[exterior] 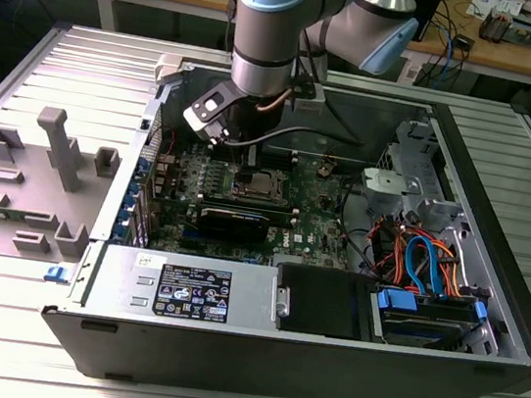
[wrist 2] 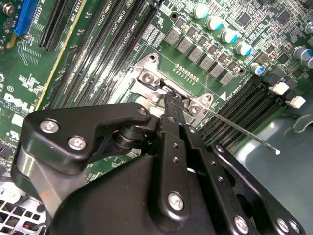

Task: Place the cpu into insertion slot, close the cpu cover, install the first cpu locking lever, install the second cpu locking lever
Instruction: 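Close the cpu cover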

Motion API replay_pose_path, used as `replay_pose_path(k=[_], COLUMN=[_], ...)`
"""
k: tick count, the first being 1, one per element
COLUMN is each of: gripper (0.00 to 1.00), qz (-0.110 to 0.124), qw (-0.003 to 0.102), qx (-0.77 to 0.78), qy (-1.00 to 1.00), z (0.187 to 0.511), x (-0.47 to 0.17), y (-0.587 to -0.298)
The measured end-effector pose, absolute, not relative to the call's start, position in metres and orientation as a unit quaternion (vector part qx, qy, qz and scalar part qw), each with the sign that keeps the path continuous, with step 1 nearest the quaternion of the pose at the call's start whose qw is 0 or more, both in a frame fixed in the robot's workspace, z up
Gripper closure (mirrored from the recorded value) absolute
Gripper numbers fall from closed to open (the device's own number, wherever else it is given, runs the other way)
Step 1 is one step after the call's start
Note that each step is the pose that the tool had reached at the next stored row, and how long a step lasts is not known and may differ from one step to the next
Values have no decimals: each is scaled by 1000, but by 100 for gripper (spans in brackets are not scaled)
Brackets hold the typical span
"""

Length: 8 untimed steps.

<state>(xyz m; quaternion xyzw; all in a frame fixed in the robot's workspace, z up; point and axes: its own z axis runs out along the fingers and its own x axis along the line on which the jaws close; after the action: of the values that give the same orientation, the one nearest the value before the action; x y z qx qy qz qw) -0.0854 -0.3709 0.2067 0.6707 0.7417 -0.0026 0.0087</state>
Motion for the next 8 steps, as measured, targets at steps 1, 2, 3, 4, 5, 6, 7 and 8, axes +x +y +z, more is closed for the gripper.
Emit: replay_pose_path(k=[1, 2, 3, 4, 5, 6, 7, 8], gripper=[89, 89, 89, 89, 89, 89, 89, 89], qz=[-3, -3, -3, -3, -3, -3, -3, -2], qw=[9, 9, 9, 9, 9, 9, 9, 9], qx=[671, 671, 671, 671, 671, 671, 671, 671], qy=[742, 742, 742, 742, 742, 742, 742, 742], z=[207, 207, 207, 208, 211, 214, 215, 215], x=[-85, -85, -85, -85, -85, -85, -85, -84], y=[-371, -371, -371, -371, -371, -371, -371, -371])
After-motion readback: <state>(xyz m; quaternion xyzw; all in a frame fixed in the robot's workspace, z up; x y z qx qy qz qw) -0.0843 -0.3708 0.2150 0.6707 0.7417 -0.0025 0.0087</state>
